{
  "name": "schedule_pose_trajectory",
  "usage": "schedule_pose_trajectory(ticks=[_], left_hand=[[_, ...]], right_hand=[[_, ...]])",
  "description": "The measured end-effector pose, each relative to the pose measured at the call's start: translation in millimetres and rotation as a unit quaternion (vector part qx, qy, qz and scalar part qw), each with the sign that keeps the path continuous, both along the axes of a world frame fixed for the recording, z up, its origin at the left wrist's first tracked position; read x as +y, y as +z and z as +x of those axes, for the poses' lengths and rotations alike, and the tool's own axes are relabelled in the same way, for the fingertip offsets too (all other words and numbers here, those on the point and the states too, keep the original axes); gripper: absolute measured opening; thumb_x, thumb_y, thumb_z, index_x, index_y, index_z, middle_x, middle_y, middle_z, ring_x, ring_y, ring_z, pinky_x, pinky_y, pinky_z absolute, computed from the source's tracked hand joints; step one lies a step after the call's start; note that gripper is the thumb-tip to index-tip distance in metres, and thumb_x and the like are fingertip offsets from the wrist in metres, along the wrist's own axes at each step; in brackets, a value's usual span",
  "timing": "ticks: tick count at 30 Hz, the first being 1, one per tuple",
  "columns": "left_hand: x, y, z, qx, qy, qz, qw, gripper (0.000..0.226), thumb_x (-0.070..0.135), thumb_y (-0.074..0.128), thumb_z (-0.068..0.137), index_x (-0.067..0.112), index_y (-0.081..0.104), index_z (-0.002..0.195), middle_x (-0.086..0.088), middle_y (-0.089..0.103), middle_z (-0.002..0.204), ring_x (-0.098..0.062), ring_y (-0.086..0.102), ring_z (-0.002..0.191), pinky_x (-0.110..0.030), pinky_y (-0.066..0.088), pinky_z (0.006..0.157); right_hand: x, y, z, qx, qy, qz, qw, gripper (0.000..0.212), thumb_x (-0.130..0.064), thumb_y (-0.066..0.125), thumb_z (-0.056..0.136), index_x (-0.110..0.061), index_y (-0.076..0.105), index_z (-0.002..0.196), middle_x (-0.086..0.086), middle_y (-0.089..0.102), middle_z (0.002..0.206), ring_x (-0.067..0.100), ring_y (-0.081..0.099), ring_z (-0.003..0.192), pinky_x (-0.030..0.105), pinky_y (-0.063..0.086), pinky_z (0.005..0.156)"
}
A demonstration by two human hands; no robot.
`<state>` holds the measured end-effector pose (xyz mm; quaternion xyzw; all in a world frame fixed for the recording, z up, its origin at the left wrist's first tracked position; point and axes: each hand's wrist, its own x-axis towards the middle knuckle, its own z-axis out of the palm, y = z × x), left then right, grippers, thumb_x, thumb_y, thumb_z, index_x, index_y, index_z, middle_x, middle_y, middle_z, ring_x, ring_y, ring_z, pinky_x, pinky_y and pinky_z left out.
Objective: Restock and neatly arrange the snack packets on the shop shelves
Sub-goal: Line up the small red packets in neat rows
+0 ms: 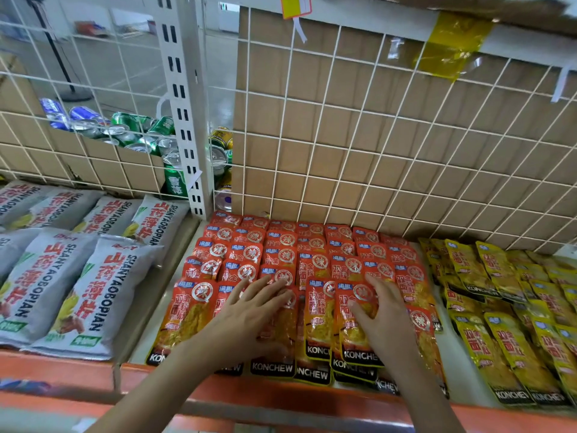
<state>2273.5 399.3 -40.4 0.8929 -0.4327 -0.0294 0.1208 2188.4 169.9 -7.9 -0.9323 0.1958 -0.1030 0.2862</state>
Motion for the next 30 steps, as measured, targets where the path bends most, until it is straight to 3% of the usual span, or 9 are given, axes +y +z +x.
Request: schedule_pose_trajectory(ticks=[6, 9, 11, 13, 21, 23, 30], left_hand=[[11, 1, -13, 0.006, 0.01, -0.042, 0.999, 0.082, 0.078, 0.03, 0.076, 0.036, 0.021, 0.146, 0.01, 0.0, 0.155, -0.007, -0.008, 0.141, -0.03, -0.015, 0.11], [13, -2, -28, -0.024, 0.034, -0.035, 0.999, 0.07, 0.075, 0.024, 0.083, 0.037, 0.031, 0.141, 0.007, 0.02, 0.153, -0.01, 0.007, 0.139, -0.033, -0.005, 0.112], [13, -5, -35, -0.051, 0.049, -0.024, 0.997, 0.065, 0.07, 0.027, 0.085, 0.036, 0.037, 0.138, 0.006, 0.036, 0.147, -0.013, 0.021, 0.136, -0.035, 0.007, 0.11], [13, -9, -38, -0.06, 0.046, -0.028, 0.997, 0.065, 0.067, 0.034, 0.083, 0.035, 0.037, 0.139, 0.006, 0.04, 0.145, -0.014, 0.028, 0.135, -0.035, 0.012, 0.11], [15, -14, -39, -0.06, 0.039, -0.042, 0.997, 0.063, 0.059, 0.044, 0.084, 0.035, 0.034, 0.141, 0.006, 0.034, 0.149, -0.016, 0.027, 0.139, -0.038, 0.011, 0.11], [15, -14, -39, -0.062, 0.043, -0.043, 0.996, 0.063, 0.059, 0.045, 0.083, 0.035, 0.034, 0.14, 0.006, 0.035, 0.148, -0.016, 0.028, 0.138, -0.038, 0.009, 0.111], [15, -16, -39, -0.072, 0.045, -0.039, 0.996, 0.06, 0.062, 0.043, 0.085, 0.035, 0.036, 0.138, 0.007, 0.039, 0.145, -0.014, 0.024, 0.137, -0.036, 0.006, 0.112]], right_hand=[[2, 0, 3, -0.033, 0.033, -0.105, 0.993, 0.048, -0.031, 0.058, 0.089, -0.016, 0.047, 0.132, 0.002, 0.046, 0.136, 0.019, 0.037, 0.129, 0.033, 0.025, 0.108], [9, 4, 8, -0.047, 0.091, -0.116, 0.988, 0.045, -0.036, 0.051, 0.092, -0.018, 0.046, 0.133, -0.002, 0.047, 0.135, 0.015, 0.037, 0.129, 0.027, 0.02, 0.106], [18, 6, 16, -0.031, 0.145, -0.105, 0.983, 0.047, -0.036, 0.049, 0.094, -0.02, 0.041, 0.137, -0.005, 0.043, 0.139, 0.011, 0.034, 0.132, 0.025, 0.018, 0.108], [28, 7, 26, -0.01, 0.194, -0.088, 0.977, 0.049, -0.036, 0.047, 0.094, -0.022, 0.036, 0.14, -0.007, 0.038, 0.144, 0.009, 0.03, 0.134, 0.025, 0.018, 0.111], [53, 4, 68, 0.061, 0.292, -0.08, 0.951, 0.056, -0.037, 0.043, 0.096, -0.023, 0.022, 0.147, -0.007, 0.023, 0.153, 0.008, 0.02, 0.14, 0.02, 0.01, 0.108], [54, 2, 73, 0.078, 0.297, -0.085, 0.948, 0.059, -0.039, 0.044, 0.096, -0.024, 0.019, 0.147, -0.007, 0.02, 0.154, 0.009, 0.018, 0.141, 0.024, 0.011, 0.111], [54, 0, 69, 0.068, 0.288, -0.109, 0.949, 0.062, -0.041, 0.051, 0.092, -0.024, 0.025, 0.146, -0.007, 0.028, 0.151, 0.011, 0.025, 0.138, 0.028, 0.02, 0.112]])
